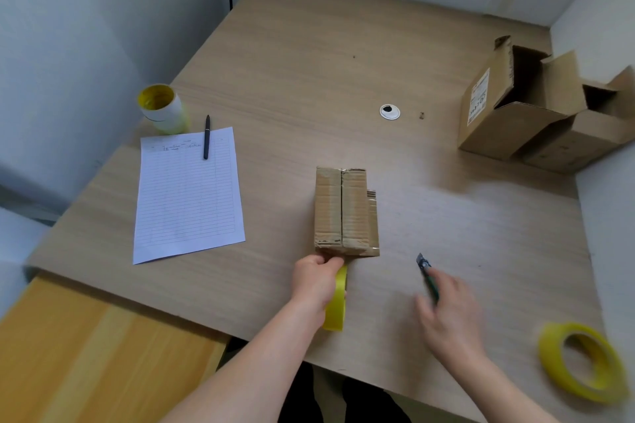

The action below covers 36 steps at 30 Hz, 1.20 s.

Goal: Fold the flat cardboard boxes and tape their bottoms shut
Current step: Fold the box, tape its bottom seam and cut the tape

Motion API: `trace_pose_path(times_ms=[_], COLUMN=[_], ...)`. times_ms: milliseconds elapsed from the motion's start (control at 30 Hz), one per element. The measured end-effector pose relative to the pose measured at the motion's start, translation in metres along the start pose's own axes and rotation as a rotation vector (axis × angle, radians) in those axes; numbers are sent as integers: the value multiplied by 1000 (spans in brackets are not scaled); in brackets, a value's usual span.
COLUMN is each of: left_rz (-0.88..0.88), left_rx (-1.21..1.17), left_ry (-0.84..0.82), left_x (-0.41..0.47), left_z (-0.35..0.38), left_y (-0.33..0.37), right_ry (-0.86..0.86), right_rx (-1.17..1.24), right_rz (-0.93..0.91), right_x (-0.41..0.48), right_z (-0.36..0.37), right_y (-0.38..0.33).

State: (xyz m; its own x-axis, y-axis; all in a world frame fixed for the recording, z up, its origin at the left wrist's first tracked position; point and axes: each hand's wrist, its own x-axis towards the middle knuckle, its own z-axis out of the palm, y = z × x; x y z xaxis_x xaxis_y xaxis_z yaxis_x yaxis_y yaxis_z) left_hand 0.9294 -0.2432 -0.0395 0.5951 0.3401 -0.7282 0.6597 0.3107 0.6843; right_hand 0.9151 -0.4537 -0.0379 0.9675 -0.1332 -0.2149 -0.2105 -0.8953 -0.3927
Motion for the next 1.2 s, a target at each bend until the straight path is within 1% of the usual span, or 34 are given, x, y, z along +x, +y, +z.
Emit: trace_pose_path(times_ms=[33, 67, 133, 167, 233, 400, 500, 600, 733, 867, 1000, 1033, 1133, 1200], left_rz=[1, -2, -12, -14, -25, -33, 10, 120, 234, 268, 318, 311, 273, 252], left_rx=[-8, -27, -92, -116, -129, -22, 84, 194, 299, 339, 341, 330, 296, 306], left_ry=[-17, -33, -78, -109, -180, -274, -296, -287, -291, -297, -284, -291, -390, -388], left_x=[-1, -3, -9, -13, -20, -25, -25, -25, -26, -27, -28, -28, -28, -27], left_z=[0, 0, -1, -1, -3, -11, -15, -21, -27, -28, -25, -25, -23, -22], left_y=[0, 1, 5, 8, 14, 13, 9, 9, 15, 12, 7, 6, 1, -2], right_ry=[-69, -173, -346, -402, -437, -517, -491, -482, -464, -432, -375, -359, -319, -320], right_rx=[188, 369, 625, 694, 780, 1043, 1025, 967, 971, 1009, 973, 952, 903, 882], right_rz=[-2, 32, 126, 159, 216, 428, 472, 470, 506, 486, 446, 429, 367, 330], right_x=[-4, -7, -8, -7, -5, -1, 4, 5, 2, -2, -5, -5, -4, -3], right_z=[-3, -6, 1, 6, 15, 21, 24, 24, 26, 24, 21, 20, 17, 14], right_y=[-23, -47, -85, -98, -114, -127, -125, -124, -123, -121, -119, -119, -114, -111])
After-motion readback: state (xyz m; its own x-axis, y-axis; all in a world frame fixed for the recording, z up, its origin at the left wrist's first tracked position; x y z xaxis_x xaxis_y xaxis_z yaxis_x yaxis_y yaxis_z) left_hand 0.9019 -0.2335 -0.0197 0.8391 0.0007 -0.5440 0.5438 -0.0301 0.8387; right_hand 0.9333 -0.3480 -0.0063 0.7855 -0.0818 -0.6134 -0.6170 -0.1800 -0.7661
